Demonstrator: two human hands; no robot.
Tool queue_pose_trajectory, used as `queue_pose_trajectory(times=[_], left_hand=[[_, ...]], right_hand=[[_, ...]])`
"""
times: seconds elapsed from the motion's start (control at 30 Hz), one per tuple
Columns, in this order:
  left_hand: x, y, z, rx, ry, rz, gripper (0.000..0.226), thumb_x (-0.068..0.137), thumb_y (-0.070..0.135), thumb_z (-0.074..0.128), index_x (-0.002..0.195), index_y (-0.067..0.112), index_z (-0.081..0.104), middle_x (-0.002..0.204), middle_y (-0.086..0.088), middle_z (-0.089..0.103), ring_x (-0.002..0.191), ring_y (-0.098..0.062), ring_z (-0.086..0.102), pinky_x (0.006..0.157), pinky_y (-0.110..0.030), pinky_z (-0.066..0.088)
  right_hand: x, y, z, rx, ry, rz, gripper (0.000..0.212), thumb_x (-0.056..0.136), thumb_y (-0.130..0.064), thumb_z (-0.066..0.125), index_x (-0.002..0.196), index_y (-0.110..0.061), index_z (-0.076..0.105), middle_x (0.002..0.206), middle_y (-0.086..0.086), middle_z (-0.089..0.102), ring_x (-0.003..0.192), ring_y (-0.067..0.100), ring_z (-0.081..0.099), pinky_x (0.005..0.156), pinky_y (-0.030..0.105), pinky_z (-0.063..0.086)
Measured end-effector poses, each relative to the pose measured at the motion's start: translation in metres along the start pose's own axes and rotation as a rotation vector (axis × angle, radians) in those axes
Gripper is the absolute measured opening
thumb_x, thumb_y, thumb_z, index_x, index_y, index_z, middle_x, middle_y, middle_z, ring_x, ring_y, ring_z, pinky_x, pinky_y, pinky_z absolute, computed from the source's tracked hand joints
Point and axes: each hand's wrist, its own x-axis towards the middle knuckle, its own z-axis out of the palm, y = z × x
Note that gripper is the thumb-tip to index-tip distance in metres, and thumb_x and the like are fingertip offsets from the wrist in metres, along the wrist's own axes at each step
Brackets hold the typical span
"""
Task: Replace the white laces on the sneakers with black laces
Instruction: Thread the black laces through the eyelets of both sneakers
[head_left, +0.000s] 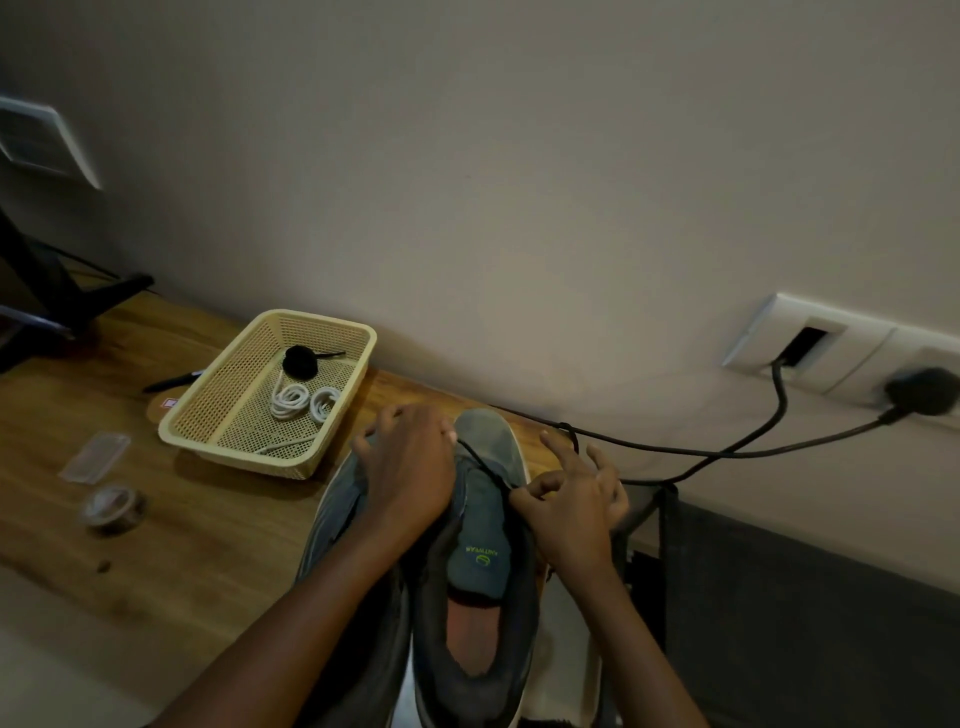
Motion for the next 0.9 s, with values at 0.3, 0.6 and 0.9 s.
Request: queue_pose_trajectory(times=[0.3, 0.6, 0.9], left_hand=[[0.002, -0.002, 0.004, 0.074, -0.067, 0.186, 0.022, 0.083, 0.043, 0.065, 0.106, 0.041, 0.067, 0.153, 0.013, 0.026, 0.142, -0.018, 0.005, 0.103, -0.037, 0.005], [-0.004, 0.004, 0.014, 0.213, -0.191, 0.291, 0.025, 0.085, 0.044, 0.063, 0.11, 0.042, 0.066, 0.154, 0.011, 0.023, 0.144, -0.022, -0.001, 0.109, -0.044, 0.005], [-0.005, 0.004, 0.018, 0.188, -0.197, 0.286, 0.018, 0.092, 0.037, 0.053, 0.101, 0.032, 0.068, 0.15, 0.014, 0.029, 0.143, -0.016, 0.005, 0.11, -0.042, -0.001]], right_hand=[[-0.002, -0.01, -0.001, 0.016, -0.048, -0.064, 0.038, 0.074, -0.016, 0.07, 0.074, -0.046, 0.047, 0.12, -0.006, 0.065, 0.14, 0.017, 0.012, 0.11, 0.037, 0.012], [0.001, -0.003, 0.005, -0.061, -0.065, -0.084, 0.024, 0.075, -0.023, 0.07, 0.097, -0.016, 0.071, 0.109, -0.021, 0.061, 0.139, 0.014, 0.01, 0.112, 0.04, 0.014], [-0.003, -0.012, 0.0, -0.158, -0.088, -0.102, 0.038, 0.077, -0.024, 0.069, 0.048, -0.033, 0.046, 0.139, -0.021, 0.045, 0.14, 0.016, 0.009, 0.1, 0.026, 0.006]])
